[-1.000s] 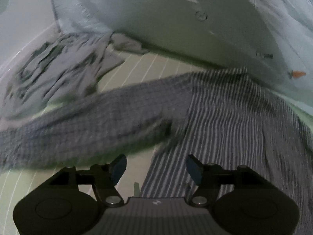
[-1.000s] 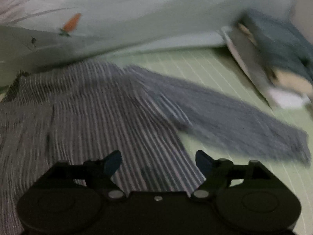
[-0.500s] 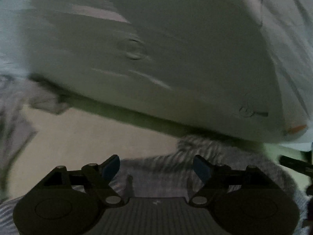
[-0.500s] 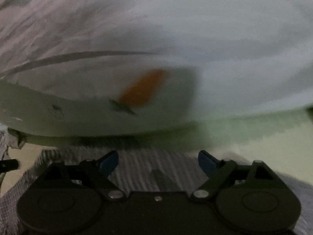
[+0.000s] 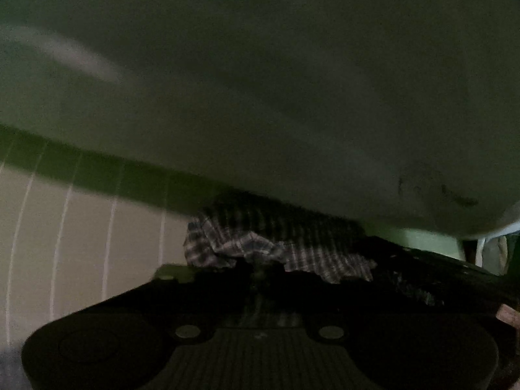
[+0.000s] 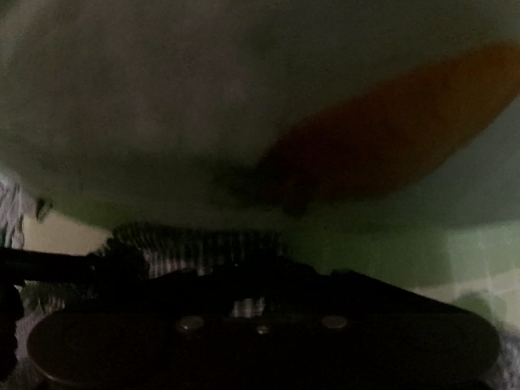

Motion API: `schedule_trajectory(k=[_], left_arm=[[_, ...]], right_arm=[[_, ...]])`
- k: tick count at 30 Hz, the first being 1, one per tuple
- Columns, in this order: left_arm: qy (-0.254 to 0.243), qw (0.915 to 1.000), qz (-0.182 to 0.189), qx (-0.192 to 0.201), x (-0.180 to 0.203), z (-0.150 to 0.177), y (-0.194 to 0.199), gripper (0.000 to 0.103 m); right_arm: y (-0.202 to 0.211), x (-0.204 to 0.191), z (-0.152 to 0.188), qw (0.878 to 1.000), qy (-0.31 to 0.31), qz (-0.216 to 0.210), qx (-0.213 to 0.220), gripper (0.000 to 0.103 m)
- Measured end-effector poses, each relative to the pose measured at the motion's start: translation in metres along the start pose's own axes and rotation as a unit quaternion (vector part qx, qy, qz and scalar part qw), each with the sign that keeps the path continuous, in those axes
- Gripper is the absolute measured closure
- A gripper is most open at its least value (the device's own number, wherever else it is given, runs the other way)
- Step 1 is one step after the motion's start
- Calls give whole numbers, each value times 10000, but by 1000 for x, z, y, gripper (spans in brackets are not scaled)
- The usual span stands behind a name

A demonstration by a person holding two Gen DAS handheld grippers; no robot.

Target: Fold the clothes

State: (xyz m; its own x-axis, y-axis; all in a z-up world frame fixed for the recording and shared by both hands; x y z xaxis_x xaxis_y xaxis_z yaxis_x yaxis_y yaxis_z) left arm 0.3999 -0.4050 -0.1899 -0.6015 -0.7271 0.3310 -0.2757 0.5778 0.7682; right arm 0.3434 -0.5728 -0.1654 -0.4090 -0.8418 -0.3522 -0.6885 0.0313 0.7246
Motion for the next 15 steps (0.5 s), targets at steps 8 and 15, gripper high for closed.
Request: schedule_trajectory(k=[8,15], left_arm=[[-153,9983,-558,57,-14,-5,-16,94],[-496,9927,-1079,189,-2,10,0,30]], right_arm=[[-4,13,-21,9995,-150,147,249,91],[31,20,24,9977,21,566,384,23]])
Point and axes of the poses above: each gripper's, at about its wrist camera, not at the fingertips, and y roughly against the way its jaws point, x to its right, z to its underside, the point moved 7 cm from there along -y, roughly the way its jaws point, and after that the axes turned 13 degrees about -y, right-handed, at the moved point
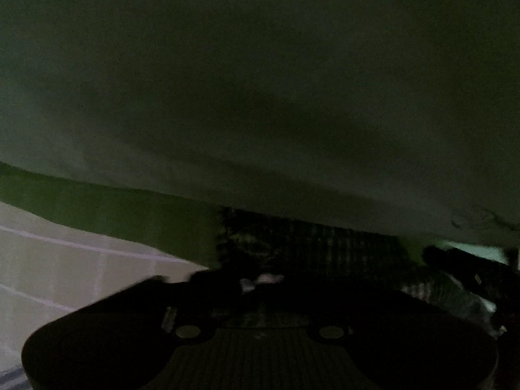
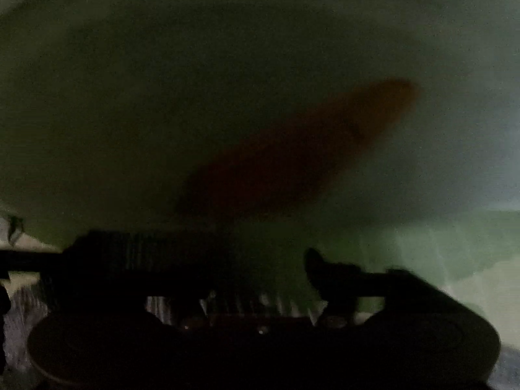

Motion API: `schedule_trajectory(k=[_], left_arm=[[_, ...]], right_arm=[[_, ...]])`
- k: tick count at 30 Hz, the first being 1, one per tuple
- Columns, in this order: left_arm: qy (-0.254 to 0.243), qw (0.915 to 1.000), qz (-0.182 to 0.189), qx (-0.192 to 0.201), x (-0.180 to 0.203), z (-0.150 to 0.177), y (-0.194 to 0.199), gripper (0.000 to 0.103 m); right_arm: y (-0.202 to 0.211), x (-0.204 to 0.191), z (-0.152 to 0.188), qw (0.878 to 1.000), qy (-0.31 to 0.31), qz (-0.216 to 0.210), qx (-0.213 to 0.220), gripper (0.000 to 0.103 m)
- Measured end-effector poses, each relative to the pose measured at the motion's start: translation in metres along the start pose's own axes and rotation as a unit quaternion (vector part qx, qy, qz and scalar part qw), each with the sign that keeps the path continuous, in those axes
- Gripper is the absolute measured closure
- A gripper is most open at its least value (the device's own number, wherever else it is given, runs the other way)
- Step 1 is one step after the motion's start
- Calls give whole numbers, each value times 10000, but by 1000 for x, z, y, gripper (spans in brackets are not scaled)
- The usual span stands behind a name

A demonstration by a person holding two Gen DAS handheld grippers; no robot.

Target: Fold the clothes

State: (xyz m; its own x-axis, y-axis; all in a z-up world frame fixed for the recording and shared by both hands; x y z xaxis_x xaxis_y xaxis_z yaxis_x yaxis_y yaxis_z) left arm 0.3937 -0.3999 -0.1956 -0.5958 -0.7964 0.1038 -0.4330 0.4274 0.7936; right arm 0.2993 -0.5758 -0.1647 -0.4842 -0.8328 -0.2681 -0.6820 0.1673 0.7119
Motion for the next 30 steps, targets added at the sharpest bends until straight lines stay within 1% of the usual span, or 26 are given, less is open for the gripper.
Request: schedule_trajectory(k=[1,2,3,5,6,7,10,13,16,18,20,23,25,30], left_arm=[[-100,9999,-110,72,3,5,10,24],[-199,9995,-219,144,6,9,20,21],[-287,9992,-218,168,10,17,31,21],[-384,9990,-195,145,13,39,58,20],[-388,9989,-240,139,14,53,72,18],[-366,9988,-312,129,14,69,88,18],[-178,9985,-508,39,-4,114,128,18],[104,9971,-739,-123,-14,165,170,17],[354,9938,-1020,-279,-21,211,212,15],[609,9904,-1176,-393,-36,247,235,14],[926,9858,-1306,-510,-52,276,252,14],[1276,9809,-1386,-478,-66,297,269,14],[1311,9804,-1406,-422,-73,306,278,14],[1034,9815,-1541,-479,-85,328,300,13]], right_arm=[[14,5,10,10000,-32,43,34,22],[28,10,20,9999,-63,85,69,21],[43,16,32,9998,-82,145,78,17],[76,29,64,9995,-81,314,19,12],[92,35,80,9992,-80,399,-11,10],[108,43,98,9989,-67,465,-66,10],[148,57,156,9979,15,513,-397,8],[177,65,208,9955,180,636,-674,7],[196,81,249,9931,148,692,-934,5],[201,80,263,9921,242,723,-995,3],[209,77,278,9911,387,785,-1004,2],[215,70,291,9904,370,777,-1082,1],[219,66,297,9901,259,745,-1160,0],[228,53,310,9905,73,817,-1103,0]])
Point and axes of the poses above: each gripper's, at about its wrist camera, not at the fingertips, and y roughly against the way its jaws point, x to its right, z to its underside, the point moved 7 cm from there along -y, roughly the way its jaws point, and after that the axes turned 13 degrees about -y, right-handed, at the moved point
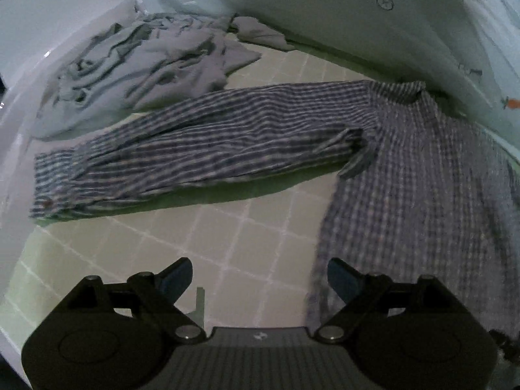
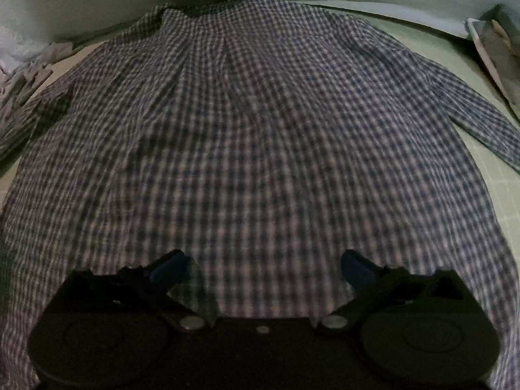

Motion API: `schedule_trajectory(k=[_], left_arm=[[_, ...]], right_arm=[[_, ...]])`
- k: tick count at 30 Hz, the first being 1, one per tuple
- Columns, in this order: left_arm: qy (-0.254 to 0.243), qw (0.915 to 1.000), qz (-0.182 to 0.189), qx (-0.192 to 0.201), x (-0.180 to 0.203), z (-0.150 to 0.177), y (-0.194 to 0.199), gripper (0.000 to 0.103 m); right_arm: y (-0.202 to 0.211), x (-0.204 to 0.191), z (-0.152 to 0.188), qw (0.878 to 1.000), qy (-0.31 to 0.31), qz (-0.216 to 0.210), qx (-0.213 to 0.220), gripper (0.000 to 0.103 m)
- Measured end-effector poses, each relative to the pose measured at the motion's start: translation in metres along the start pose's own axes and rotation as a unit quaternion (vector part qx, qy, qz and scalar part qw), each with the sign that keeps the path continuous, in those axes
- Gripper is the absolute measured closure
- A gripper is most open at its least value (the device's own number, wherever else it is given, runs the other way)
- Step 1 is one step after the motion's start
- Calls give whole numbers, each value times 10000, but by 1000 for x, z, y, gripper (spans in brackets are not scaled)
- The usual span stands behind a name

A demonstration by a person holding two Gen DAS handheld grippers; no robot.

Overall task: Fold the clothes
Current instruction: 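Grasp the checked sleeve cuff with the left gripper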

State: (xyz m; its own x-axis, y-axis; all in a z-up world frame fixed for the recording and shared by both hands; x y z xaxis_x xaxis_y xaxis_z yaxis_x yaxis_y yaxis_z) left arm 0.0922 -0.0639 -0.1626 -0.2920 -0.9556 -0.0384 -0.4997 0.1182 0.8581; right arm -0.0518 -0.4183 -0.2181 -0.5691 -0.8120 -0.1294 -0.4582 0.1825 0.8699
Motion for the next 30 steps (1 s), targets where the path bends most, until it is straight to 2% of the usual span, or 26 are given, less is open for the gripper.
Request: schedule_trajectory(k=[5,8,18,20,24,30], left_arm=[[180,9998,-56,-2,-42,11,1,12],[339,9990,-283,-39,-77,11,-4,11],[811,9941,-714,-60,-171,-9,-26,11],[912,9918,-893,-73,-187,-11,-29,10],[1074,9890,-1006,-152,-211,-11,-36,10],[1047,9905,-845,-266,-217,-8,-51,10]], right_arm=[[4,-2,4,9992,-323,185,150,0],[7,-1,6,9982,-499,287,167,0],[8,-4,6,9919,-1097,634,119,0],[8,-5,7,9902,-1203,693,155,0],[9,-6,7,9870,-1381,790,220,0],[8,-8,6,9850,-1488,844,233,0]])
Point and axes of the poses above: each gripper's, at about its wrist camera, not at the fingertips, and y roughly against the way its jaws point, x to its right, z to its underside, the point moved 7 cm from there along -y, roughly the way its jaws point, and after that the axes turned 13 degrees about -y, right-handed, at the moved point
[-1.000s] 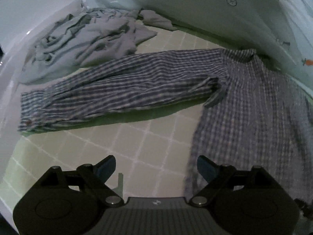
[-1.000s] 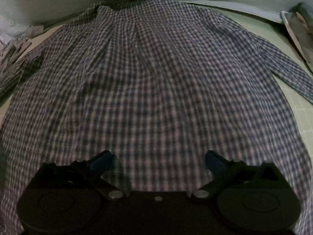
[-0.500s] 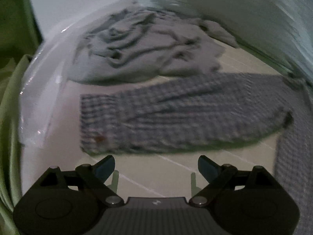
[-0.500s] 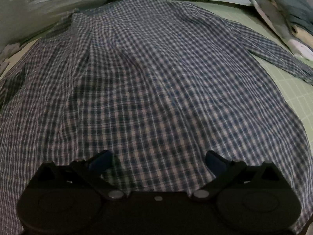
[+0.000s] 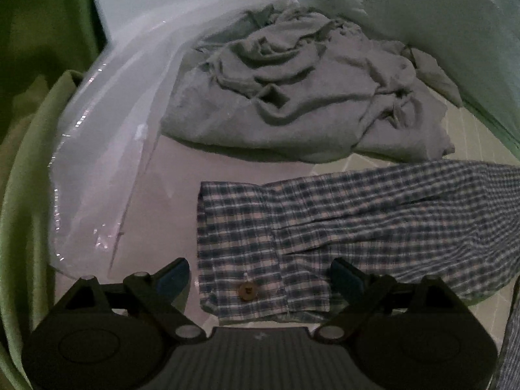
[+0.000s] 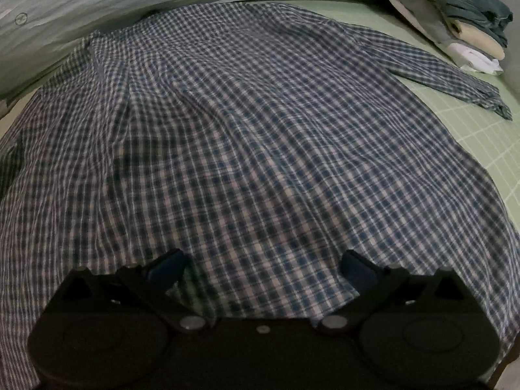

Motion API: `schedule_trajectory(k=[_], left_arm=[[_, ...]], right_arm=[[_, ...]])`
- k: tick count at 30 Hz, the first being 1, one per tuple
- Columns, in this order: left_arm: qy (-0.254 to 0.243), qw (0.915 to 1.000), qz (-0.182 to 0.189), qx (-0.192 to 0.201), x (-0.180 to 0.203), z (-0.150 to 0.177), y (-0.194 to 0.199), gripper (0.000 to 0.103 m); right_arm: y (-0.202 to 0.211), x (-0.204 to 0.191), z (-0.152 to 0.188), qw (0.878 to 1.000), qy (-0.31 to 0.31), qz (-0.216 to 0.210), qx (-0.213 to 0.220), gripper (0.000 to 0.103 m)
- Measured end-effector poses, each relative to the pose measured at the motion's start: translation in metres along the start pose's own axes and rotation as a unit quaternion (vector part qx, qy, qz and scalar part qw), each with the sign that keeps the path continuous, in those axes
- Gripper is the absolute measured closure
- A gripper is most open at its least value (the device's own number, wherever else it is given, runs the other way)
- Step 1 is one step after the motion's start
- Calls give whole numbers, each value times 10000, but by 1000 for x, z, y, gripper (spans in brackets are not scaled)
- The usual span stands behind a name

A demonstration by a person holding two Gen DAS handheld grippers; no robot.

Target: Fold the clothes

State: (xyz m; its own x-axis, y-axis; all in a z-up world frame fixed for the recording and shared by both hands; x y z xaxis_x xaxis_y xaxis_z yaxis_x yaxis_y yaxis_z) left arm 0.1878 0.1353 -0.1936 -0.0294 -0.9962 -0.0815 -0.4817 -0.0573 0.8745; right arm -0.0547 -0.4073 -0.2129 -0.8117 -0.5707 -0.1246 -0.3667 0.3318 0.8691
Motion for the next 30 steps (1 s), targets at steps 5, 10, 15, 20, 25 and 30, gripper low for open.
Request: schedule_trajectory(k=[5,10,15,20,25,30], left_arm=[[-109,9999,-15,5,4,-2,-4,10],[-178,9997,-115,104,5,-3,-2,25],[-270,9995,-9,140,10,-10,2,62],[-428,9981,255,360,31,-25,20,77],[-908,9895,668,904,88,-46,63,78],[-1283,9745,1297,1306,173,-59,100,79]], right_arm=[[1,-2,1,9999,-124,89,-21,0],[1,-2,2,9999,-133,95,5,0],[2,-3,4,9999,-91,62,48,0],[3,-4,6,10000,62,-28,57,0],[3,4,6,9993,291,-228,-105,0],[9,23,2,9991,148,-379,-121,0]])
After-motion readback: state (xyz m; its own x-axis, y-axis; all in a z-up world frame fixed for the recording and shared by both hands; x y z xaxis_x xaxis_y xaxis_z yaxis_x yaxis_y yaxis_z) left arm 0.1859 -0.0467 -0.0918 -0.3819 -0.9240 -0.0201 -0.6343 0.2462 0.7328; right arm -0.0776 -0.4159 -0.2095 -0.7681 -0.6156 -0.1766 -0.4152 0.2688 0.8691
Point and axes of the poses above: each gripper's, at about its wrist camera, not at the fingertips, and y roughly against the way its jaws point, x to its right, z to its underside, the point moved 7 cm from there along -y, roughly the way its jaws point, and after that the axes turned 13 degrees about -y, right-handed, at the moved point
